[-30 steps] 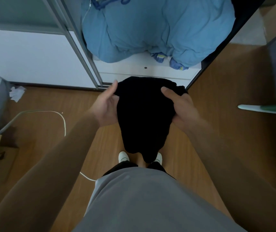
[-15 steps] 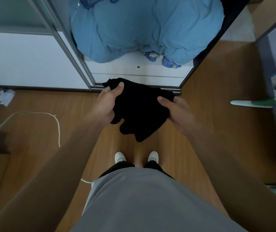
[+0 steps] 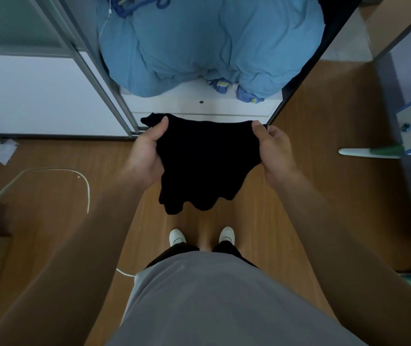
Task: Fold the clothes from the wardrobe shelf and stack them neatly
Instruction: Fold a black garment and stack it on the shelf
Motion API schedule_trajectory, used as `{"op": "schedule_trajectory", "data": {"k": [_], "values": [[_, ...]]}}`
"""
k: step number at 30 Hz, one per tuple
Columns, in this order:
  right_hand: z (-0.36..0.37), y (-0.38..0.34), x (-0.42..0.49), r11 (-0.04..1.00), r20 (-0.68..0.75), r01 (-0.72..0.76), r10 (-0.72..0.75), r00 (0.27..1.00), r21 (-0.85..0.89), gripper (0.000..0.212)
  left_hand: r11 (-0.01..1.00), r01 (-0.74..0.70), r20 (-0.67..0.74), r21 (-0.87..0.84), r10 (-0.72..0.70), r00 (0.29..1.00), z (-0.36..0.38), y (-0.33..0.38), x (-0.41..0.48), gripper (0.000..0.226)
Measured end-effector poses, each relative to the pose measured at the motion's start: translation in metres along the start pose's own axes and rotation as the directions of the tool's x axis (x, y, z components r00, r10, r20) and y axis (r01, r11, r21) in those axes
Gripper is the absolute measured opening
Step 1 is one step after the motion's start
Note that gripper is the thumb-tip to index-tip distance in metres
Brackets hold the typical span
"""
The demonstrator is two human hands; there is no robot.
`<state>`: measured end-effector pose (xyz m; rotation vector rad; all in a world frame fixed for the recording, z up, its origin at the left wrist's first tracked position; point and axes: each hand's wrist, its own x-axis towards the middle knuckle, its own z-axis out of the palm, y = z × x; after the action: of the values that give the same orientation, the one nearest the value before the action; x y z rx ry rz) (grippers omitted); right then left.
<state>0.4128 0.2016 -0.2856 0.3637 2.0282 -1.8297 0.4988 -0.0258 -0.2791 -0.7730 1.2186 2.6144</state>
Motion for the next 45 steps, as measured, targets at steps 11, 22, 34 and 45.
{"op": "schedule_trajectory", "data": {"k": [11, 22, 34, 45], "values": [[-0.006, -0.017, -0.009, 0.973, 0.201, 0.006, -0.054, 0.978, 0.229, 0.027, 1.0, -0.018, -0.129, 0.026, 0.021, 0.991, -0.006, 0.013, 0.003, 0.038], [0.014, -0.031, -0.018, 0.981, 0.353, 0.075, -0.008, 0.936, -0.178, 0.043, 0.999, -0.023, -0.267, 0.048, 0.035, 0.963, 0.009, 0.014, 0.003, 0.027], [0.025, -0.01, -0.01, 0.393, 0.507, 0.542, -0.2, 0.839, -0.743, 0.054, 0.958, 0.022, -0.258, 0.286, 0.054, 0.965, -0.014, 0.027, 0.005, 0.022], [0.012, -0.012, -0.006, 0.976, 0.608, 0.045, 0.097, 0.788, -0.213, 0.019, 0.912, -0.244, -0.173, 0.33, 0.313, 0.934, -0.04, 0.029, -0.003, 0.012]]}}
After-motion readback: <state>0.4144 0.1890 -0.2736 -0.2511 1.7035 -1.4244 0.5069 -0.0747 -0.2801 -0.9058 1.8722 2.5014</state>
